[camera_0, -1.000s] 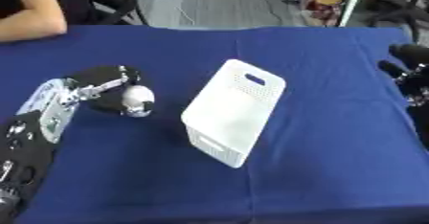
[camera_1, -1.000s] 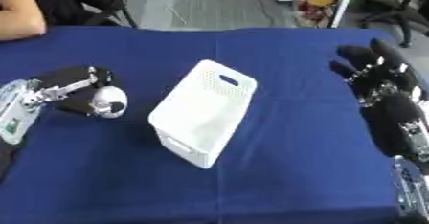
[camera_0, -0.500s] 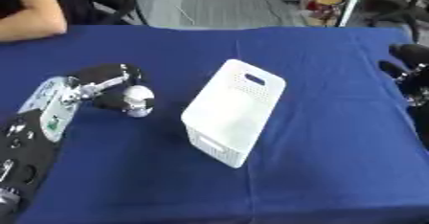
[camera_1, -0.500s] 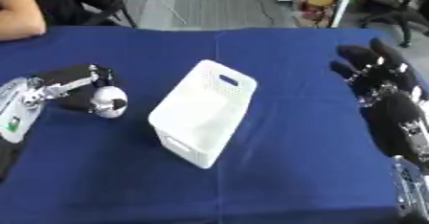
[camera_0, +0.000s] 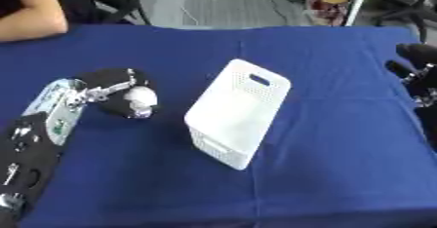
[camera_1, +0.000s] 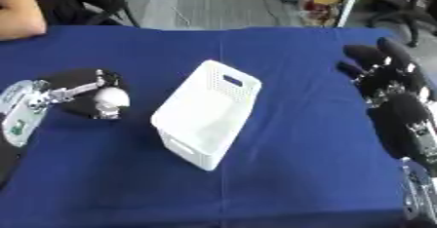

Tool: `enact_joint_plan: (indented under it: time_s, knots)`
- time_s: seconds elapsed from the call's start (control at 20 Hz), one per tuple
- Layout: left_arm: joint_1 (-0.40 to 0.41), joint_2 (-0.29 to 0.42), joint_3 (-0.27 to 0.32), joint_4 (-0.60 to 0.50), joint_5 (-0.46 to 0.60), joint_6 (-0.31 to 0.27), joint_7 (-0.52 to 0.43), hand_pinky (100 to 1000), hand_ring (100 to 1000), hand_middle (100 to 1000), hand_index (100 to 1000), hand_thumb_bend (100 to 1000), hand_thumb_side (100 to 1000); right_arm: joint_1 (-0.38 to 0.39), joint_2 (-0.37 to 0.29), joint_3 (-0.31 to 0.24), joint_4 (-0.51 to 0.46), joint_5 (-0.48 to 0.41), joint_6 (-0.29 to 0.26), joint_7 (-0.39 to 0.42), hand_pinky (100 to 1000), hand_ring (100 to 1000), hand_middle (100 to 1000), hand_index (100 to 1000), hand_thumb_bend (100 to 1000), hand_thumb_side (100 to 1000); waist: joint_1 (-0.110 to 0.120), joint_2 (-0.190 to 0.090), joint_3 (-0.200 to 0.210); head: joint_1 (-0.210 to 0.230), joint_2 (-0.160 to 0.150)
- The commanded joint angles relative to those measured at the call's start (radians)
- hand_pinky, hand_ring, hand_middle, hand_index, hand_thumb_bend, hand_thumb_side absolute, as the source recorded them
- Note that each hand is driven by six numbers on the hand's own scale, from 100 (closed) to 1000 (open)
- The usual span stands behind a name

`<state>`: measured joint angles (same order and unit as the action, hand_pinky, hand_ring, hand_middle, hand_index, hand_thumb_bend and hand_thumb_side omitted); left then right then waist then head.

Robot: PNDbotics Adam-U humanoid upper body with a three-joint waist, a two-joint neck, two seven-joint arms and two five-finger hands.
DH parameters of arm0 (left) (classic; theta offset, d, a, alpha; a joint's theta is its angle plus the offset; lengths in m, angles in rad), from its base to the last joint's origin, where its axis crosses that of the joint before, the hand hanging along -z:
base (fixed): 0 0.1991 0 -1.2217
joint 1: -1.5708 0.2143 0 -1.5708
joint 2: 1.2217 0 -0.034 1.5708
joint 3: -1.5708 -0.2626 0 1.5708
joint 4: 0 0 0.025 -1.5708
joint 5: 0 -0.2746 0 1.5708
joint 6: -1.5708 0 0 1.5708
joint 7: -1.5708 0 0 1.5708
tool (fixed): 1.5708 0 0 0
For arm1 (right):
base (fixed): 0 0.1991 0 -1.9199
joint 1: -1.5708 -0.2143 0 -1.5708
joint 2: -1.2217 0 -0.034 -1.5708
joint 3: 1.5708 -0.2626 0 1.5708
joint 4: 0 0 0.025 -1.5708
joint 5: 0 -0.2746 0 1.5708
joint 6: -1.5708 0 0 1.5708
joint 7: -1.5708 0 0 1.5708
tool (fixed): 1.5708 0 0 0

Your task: Pick up objects on the table and place them in the box.

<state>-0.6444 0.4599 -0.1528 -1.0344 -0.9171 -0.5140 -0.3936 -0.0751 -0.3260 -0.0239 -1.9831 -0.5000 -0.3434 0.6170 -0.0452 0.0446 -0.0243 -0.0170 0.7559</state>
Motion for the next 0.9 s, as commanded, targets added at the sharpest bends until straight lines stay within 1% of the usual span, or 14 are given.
enact_joint_plan:
  time_s: [0.05,0.25,0.35,0.5,0.55,0.6,0.7,0.75,0.8,0.85,0.9]
  knots:
    - [-0.012,0.007,0.001,-0.007,-0.020,-0.006,0.006,645,703,774,859,556,915,-0.001,-0.014,-0.004,-0.017,-0.003,0.000,0.004,974,1000,888,1000,120,592,0.002,-0.013,-0.001,0.004,0.000]
    - [-0.008,0.005,-0.001,0.002,-0.040,-0.012,0.006,630,700,771,858,545,905,-0.002,-0.015,-0.004,-0.017,-0.004,0.000,0.004,973,1000,888,1000,119,592,0.002,-0.013,-0.001,0.004,0.001]
    - [-0.008,0.005,-0.002,0.004,-0.048,-0.015,0.003,604,669,766,855,525,893,-0.002,-0.015,-0.003,-0.017,-0.004,0.000,0.004,974,1000,888,1000,118,593,0.002,-0.013,-0.001,0.004,0.002]
    - [-0.007,0.004,-0.002,0.008,-0.057,-0.025,0.001,537,614,750,849,463,839,-0.003,-0.015,-0.003,-0.017,-0.004,0.000,0.004,973,1000,888,1000,117,593,0.002,-0.013,-0.001,0.004,0.002]
    - [-0.006,0.004,-0.001,0.009,-0.059,-0.028,0.001,506,593,740,847,446,792,-0.003,-0.015,-0.003,-0.017,-0.004,0.000,0.004,973,1000,888,1000,116,593,0.002,-0.013,-0.001,0.004,0.002]
    - [-0.005,0.004,-0.001,0.010,-0.062,-0.032,0.000,481,574,733,845,403,770,-0.003,-0.016,-0.003,-0.017,-0.004,0.000,0.005,973,1000,888,1000,117,593,0.002,-0.013,-0.001,0.004,0.002]
    - [-0.004,0.004,-0.001,0.013,-0.067,-0.035,-0.001,385,514,702,839,285,634,-0.003,-0.016,-0.003,-0.017,-0.004,0.000,0.005,973,1000,888,1000,116,593,0.002,-0.013,0.000,0.003,0.002]
    - [-0.003,0.004,0.000,0.014,-0.070,-0.035,-0.002,356,494,687,833,221,544,-0.004,-0.016,-0.003,-0.017,-0.005,0.000,0.005,973,1000,888,1000,116,593,0.002,-0.014,0.000,0.003,0.002]
    - [-0.003,0.004,0.001,0.014,-0.073,-0.033,-0.002,307,463,660,819,158,436,-0.004,-0.016,-0.003,-0.017,-0.005,-0.001,0.005,973,1000,887,1000,116,593,0.002,-0.014,0.000,0.003,0.002]
    - [-0.003,0.004,0.001,0.014,-0.075,-0.031,-0.001,266,434,636,806,108,360,-0.004,-0.016,-0.003,-0.017,-0.005,-0.001,0.005,973,1000,887,1000,116,593,0.002,-0.014,0.000,0.003,0.002]
    - [-0.003,0.004,0.002,0.013,-0.076,-0.027,0.002,236,410,619,796,100,319,-0.004,-0.016,-0.003,-0.017,-0.005,-0.001,0.005,973,1000,887,1000,116,593,0.002,-0.014,0.000,0.003,0.002]
